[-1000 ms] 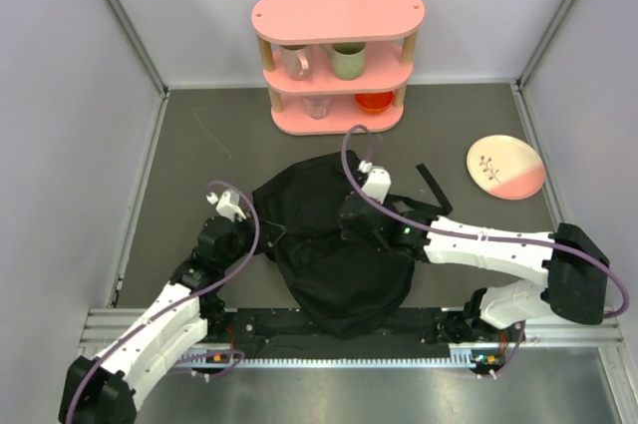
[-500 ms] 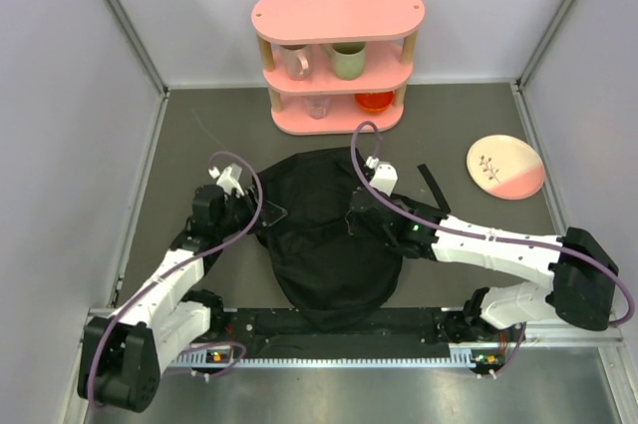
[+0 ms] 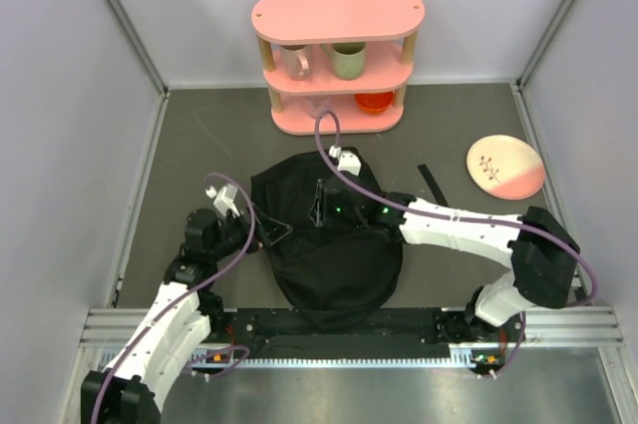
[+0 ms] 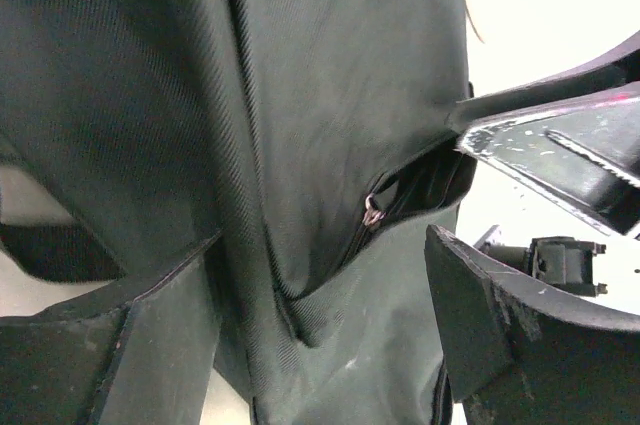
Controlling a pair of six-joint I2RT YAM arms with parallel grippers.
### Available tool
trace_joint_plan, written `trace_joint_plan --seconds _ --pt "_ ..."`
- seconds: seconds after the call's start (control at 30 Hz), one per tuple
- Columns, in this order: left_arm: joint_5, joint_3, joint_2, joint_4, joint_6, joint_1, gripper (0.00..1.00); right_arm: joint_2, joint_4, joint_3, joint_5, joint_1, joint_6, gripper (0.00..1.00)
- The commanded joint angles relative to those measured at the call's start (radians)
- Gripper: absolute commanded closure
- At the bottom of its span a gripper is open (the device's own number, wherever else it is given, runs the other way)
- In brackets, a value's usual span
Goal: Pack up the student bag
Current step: Zip the student bag at the center of the board.
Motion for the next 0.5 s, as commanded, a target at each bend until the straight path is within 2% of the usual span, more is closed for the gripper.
trace_joint_plan --seconds 0.0,0.07,0.17,0.3,0.47 --pt "0.052 -0.052 -0.012 0.019 -0.093 -0.005 0.19 -0.003 -0.015 -0.048 -0.080 0.006 0.015 0.68" --pt "0.059 -0.083 -0.007 0.094 -0.120 -0.006 0.19 -0.023 -0.015 -0.074 -0.089 0.021 0.006 0.69" --pt "0.052 -0.109 0.019 0.141 -0.146 -0.011 0.20 -0.044 -0.018 -0.135 -0.129 0.042 0.024 0.74" --pt "0.040 -0.129 0.057 0.194 -0.172 -0.011 0.20 -0.069 -0.024 -0.212 -0.108 0.087 0.055 0.75" --pt "0.049 -0.161 0.097 0.319 -0.219 -0.012 0.20 -0.034 -0.021 -0.241 -0.111 0.096 0.119 0.77"
